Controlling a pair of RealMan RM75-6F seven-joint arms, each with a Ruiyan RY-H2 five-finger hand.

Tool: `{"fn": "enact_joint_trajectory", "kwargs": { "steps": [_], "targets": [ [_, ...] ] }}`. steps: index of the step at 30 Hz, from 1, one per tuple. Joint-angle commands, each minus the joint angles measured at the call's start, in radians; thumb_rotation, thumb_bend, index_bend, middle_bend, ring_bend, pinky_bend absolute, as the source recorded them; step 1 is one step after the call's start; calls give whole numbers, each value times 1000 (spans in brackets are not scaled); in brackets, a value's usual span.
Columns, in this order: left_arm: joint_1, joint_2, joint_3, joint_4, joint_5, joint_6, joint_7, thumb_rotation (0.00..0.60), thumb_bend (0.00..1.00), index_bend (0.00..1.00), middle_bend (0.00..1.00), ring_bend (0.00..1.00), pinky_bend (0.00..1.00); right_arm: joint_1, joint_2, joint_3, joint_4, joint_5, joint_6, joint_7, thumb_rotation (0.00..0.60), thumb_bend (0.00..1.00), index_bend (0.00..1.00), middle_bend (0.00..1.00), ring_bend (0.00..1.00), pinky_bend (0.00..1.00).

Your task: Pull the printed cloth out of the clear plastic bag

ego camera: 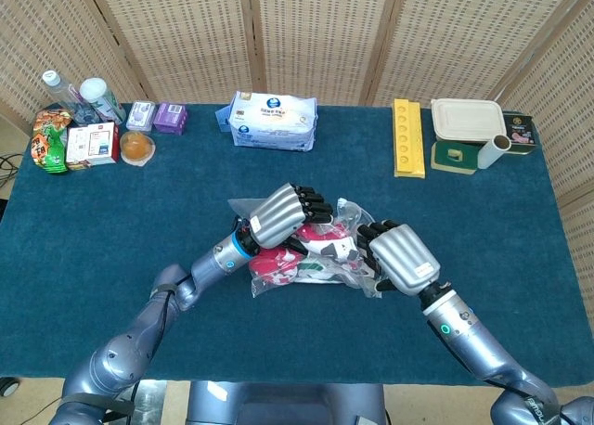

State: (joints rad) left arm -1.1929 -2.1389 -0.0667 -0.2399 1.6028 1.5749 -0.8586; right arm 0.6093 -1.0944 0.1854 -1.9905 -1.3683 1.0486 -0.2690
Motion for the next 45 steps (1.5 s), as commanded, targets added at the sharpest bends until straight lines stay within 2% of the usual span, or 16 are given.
{"fn": "enact_joint_trajectory", "kwargs": {
  "steps": [1,7,22,31,45],
  "targets": [
    [3,0,2,0,2,0,-2,600,302,931,674,649,686,2,0,1,-3,4,0,0,600,322,492,362,391,406],
    [7,-2,8,1,5,-3,-5,600,302,931,673,646,685,15,-3,2,-12,27,-17,0,600,361,492,362,398,415],
    [7,-14,2,-3,0,-12,-11,600,300,931,674,642,683,36,-41,13,-11,59,-4,-22,600,365,540,371,443,448],
    [14,-15,-12,-19,-17,-41,-28,600,297,931,674,634,679,36,-47,12,-12,77,9,-34,600,364,629,384,473,449],
    [49,11,8,-42,-7,-75,-47,600,293,932,645,593,651,29,-33,-5,-26,86,-5,15,600,365,655,393,485,451]
  ]
}}
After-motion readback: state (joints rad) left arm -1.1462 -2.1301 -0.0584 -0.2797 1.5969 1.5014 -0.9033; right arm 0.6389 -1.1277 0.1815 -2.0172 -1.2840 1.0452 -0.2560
